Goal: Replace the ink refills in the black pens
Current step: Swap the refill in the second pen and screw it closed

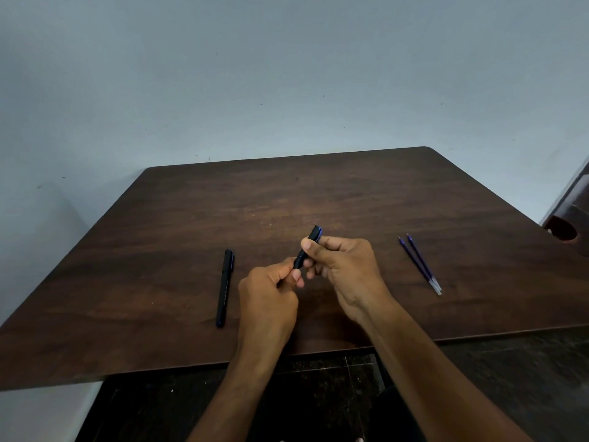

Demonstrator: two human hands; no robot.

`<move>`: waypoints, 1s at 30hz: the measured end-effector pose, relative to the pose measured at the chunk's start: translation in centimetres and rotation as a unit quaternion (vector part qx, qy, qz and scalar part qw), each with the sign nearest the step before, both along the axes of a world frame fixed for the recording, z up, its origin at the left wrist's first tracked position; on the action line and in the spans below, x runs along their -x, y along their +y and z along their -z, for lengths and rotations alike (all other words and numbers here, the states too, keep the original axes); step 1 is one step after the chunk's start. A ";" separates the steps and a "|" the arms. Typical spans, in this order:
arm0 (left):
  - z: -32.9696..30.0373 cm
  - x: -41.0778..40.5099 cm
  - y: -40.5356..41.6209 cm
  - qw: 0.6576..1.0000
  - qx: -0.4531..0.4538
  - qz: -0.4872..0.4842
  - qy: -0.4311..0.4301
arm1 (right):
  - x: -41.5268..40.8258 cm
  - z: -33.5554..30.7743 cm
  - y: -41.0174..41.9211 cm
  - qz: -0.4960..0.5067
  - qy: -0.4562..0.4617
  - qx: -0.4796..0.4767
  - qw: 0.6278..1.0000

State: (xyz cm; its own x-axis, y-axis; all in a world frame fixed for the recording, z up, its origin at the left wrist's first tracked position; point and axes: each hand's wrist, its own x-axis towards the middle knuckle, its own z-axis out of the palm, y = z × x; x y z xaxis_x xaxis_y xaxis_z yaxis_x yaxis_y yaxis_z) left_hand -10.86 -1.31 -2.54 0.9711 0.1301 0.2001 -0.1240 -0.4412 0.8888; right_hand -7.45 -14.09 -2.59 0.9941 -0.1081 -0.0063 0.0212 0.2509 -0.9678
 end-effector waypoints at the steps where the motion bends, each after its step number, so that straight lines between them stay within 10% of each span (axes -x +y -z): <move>1: 0.0 0.1 0.1 1.000 0.007 0.001 0.006 | 0.0 0.0 0.2 -0.002 0.007 -0.004 1.000; 21: -1.8 -1.5 8.8 0.984 -0.130 -0.121 0.004 | -3.6 -0.5 6.6 -0.061 0.119 0.237 0.962; 30: 0.6 -3.3 10.3 0.981 -0.136 -0.133 0.049 | -7.2 -2.4 10.7 -0.206 0.290 0.450 0.819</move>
State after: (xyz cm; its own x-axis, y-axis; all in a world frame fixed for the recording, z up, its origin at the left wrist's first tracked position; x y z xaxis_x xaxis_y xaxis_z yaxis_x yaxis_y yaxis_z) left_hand -7.55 8.94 -3.13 0.9261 0.3366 0.1702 0.1075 -0.6682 0.7362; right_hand -0.23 -3.42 -0.15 0.8054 0.0162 -0.5925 -0.4146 -0.6989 -0.5828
